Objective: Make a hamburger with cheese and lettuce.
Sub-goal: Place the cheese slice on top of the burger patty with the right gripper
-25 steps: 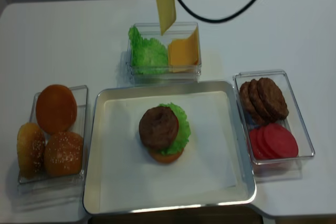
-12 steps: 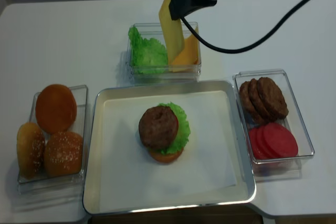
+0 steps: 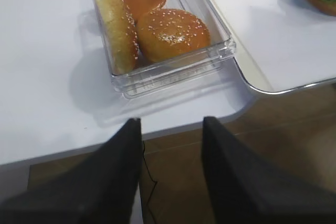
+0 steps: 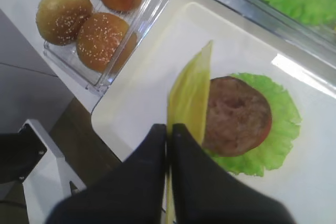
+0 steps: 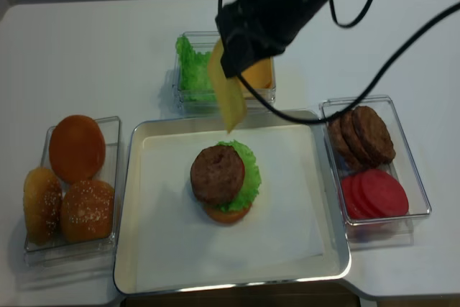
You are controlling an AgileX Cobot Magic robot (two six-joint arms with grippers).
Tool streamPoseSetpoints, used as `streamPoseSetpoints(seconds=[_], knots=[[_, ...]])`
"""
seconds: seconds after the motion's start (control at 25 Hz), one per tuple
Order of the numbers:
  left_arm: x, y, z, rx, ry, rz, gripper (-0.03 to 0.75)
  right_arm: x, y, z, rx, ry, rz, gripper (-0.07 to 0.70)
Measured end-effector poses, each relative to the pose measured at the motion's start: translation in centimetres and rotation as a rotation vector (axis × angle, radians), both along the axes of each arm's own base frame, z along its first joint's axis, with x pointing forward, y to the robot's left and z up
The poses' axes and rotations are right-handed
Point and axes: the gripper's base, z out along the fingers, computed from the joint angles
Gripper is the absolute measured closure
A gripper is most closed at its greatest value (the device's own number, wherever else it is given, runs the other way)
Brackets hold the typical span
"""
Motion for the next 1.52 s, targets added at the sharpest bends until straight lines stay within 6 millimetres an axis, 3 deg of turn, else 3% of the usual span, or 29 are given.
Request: streamPoseSetpoints(seconds=[0.32, 1.24, 1.52], knots=[[0.0, 0.0, 0.0, 0.0, 0.0, 0.0, 0.427, -0.3, 0.7, -1.8, -0.004, 0.051, 0.043, 0.591], [0.0, 0.0, 0.0, 0.0, 0.0, 0.0, 0.427, 2.7, 3.3, -7.8, 0.051, 0.194, 0.104, 0.591], [0.0, 0.0, 0.0, 0.0, 0.0, 0.0, 0.427, 2.4, 4.1, -8.2, 0.051, 0.197, 0.13, 0.591]])
